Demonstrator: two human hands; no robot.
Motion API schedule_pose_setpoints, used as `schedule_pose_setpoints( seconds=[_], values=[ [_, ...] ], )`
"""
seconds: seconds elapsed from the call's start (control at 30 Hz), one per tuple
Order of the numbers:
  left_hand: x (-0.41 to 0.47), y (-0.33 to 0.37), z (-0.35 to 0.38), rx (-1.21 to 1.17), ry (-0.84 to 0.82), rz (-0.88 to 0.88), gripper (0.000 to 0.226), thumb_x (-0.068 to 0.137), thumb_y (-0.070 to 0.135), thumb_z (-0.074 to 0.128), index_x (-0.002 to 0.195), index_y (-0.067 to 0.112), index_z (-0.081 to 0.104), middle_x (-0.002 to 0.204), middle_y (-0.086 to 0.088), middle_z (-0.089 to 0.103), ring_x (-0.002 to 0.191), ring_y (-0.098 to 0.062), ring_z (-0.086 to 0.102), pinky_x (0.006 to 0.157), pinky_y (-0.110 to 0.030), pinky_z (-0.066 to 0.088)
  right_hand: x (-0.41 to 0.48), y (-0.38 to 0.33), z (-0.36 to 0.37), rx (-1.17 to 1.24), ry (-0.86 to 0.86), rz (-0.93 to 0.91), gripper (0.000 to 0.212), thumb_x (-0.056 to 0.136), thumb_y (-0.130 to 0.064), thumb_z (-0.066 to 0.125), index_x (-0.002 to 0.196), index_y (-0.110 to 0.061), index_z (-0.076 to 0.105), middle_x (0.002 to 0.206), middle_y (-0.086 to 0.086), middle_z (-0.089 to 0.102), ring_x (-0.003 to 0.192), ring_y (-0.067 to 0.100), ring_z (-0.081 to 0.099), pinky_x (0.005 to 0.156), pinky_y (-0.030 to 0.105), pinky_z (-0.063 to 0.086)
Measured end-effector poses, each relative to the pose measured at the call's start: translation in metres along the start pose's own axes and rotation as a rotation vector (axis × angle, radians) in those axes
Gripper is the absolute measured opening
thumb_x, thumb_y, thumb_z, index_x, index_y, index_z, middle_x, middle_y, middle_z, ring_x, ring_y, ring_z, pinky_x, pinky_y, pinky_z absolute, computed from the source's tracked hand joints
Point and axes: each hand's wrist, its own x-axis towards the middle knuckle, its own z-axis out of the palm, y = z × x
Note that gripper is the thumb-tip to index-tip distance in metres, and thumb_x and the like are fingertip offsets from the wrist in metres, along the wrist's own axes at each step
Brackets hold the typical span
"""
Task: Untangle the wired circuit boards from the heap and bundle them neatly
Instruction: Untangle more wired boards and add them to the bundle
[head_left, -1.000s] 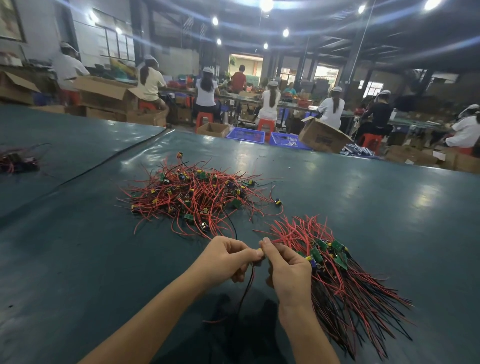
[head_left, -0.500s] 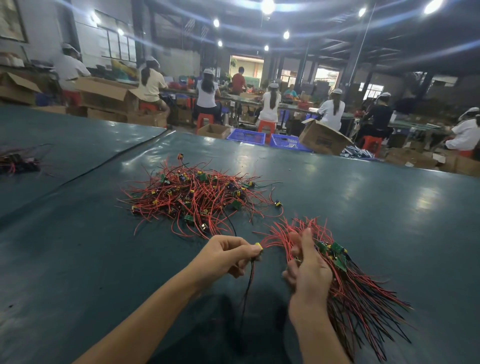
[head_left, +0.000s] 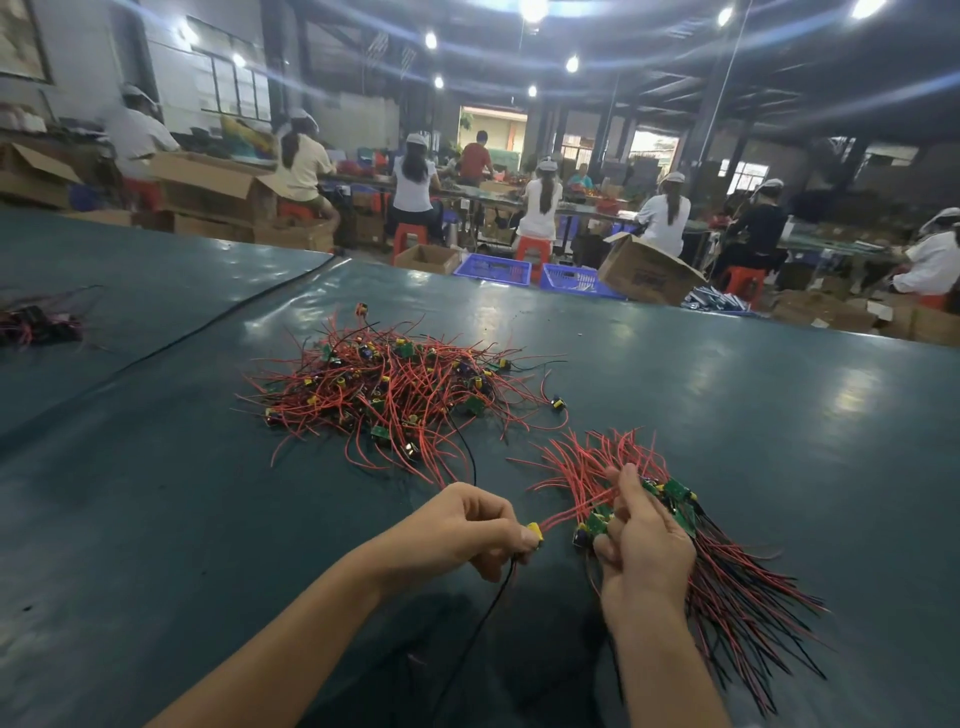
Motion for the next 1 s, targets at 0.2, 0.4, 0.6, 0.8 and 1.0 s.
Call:
schedule_pose_setpoints(
  seconds=[0.2, 0.4, 0.6, 0.8, 1.0],
  values=[
    [0.005, -0.002, -0.003, -0.149, 0.213, 0.004, 0.038, 0.071, 0.049, 0.078, 0.063, 0.013, 0.069, 0.064, 0.000, 0.063, 0.052, -0.008, 0.052, 0.055, -0.018, 0.044, -0.004, 0.002, 0.002, -0.069, -0.074, -0.118, 0.019, 0.089, -0.037, 0.067, 0.088, -0.018, 0.068, 0.062, -0.006, 0.066, 0.039, 0.002, 0.037, 0.035, 0.016, 0.032],
    [0.010, -0.006, -0.001, -0.140, 0.338, 0.042, 0.032, 0.081, 0.045, 0.058, 0.068, 0.020, 0.073, 0.061, 0.001, 0.063, 0.053, -0.011, 0.054, 0.054, -0.019, 0.044, -0.027, 0.018, 0.011, -0.478, -0.622, -0.292, 0.015, 0.079, -0.041, 0.072, 0.088, -0.030, 0.076, 0.079, -0.001, 0.075, 0.069, 0.013, 0.070, 0.056, 0.017, 0.052],
    [0.012, -0.014, -0.008, 0.293, 0.516, 0.087, 0.030, 0.097, 0.030, 0.055, 0.084, 0.014, 0.077, 0.064, 0.007, 0.070, 0.053, -0.004, 0.058, 0.057, -0.021, 0.046, -0.016, 0.015, 0.007, -0.491, -0.391, -0.408, 0.025, 0.088, -0.014, 0.071, 0.072, -0.032, 0.074, 0.069, -0.006, 0.071, 0.058, 0.005, 0.061, 0.054, 0.016, 0.050],
    [0.008, -0.033, -0.034, 0.992, 0.795, 0.144, 0.041, 0.089, 0.035, 0.062, 0.127, 0.022, 0.059, 0.122, 0.010, 0.056, 0.114, -0.011, 0.048, 0.098, -0.032, 0.043, -0.003, 0.002, -0.014, -1.318, -0.069, -0.582, 0.041, 0.090, -0.041, 0.063, 0.125, -0.021, 0.066, 0.097, -0.008, 0.057, 0.098, 0.016, 0.051, 0.074, 0.031, 0.044],
    [0.010, -0.054, -0.040, 1.224, 0.532, -0.021, 0.048, 0.093, 0.050, 0.051, 0.136, 0.030, 0.049, 0.126, 0.009, 0.052, 0.118, -0.015, 0.046, 0.104, -0.031, 0.031, -0.015, 0.004, -0.006, -1.153, -0.106, -0.726, 0.045, 0.088, -0.034, 0.068, 0.129, -0.017, 0.063, 0.102, -0.002, 0.054, 0.097, 0.015, 0.040, 0.084, 0.031, 0.039]
  ],
)
